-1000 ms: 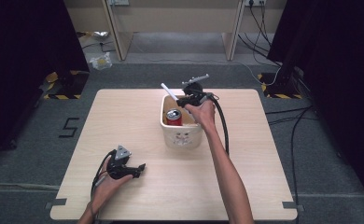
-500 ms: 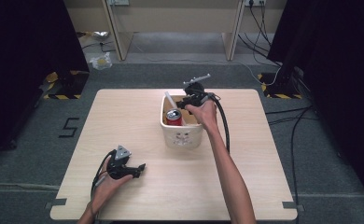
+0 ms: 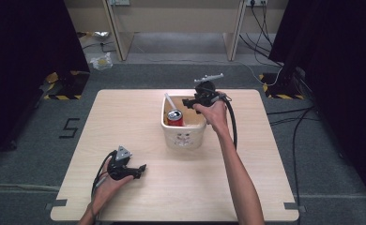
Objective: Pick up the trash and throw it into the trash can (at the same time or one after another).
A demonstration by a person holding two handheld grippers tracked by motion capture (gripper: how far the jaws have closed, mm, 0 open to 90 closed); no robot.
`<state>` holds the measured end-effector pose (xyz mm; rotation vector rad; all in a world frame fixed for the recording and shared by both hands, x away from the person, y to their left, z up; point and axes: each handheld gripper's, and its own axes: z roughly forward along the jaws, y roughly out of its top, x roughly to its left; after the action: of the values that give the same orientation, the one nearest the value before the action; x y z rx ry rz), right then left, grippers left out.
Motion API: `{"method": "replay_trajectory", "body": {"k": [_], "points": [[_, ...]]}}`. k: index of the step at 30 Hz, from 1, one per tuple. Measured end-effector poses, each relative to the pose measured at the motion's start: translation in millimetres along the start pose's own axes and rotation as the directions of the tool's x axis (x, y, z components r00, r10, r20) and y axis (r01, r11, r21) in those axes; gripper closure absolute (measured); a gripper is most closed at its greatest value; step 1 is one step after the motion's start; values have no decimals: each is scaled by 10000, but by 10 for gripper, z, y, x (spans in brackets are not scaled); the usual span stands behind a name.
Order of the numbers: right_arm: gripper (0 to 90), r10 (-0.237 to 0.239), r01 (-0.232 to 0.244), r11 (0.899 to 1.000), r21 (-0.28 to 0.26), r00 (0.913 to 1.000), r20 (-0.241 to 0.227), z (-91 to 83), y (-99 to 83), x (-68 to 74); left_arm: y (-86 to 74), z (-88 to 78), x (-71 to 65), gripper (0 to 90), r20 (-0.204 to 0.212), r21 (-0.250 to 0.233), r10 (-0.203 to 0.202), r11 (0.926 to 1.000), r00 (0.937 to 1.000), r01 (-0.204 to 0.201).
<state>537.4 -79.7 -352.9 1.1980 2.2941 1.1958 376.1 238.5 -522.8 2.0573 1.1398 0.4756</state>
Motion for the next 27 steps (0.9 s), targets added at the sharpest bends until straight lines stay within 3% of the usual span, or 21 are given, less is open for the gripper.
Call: {"method": "replay_trajectory", "body": {"k": [11, 18, 27], "points": [[294, 140, -117, 9986, -521, 9989, 447, -247, -71, -79, 0, 1, -1, 146, -2, -8, -9, 10000, 10000, 9], [283, -70, 122, 9987, -491, 9943, 1060, -400, -171, -134, -1, 2, -1, 145, -10, -25, -7, 10000, 10000, 7], [261, 58, 17, 9982, -594, 9920, 1263, -550, -327, -220, -1, 2, -1, 145, -12, -21, -6, 10000, 10000, 6]]}}
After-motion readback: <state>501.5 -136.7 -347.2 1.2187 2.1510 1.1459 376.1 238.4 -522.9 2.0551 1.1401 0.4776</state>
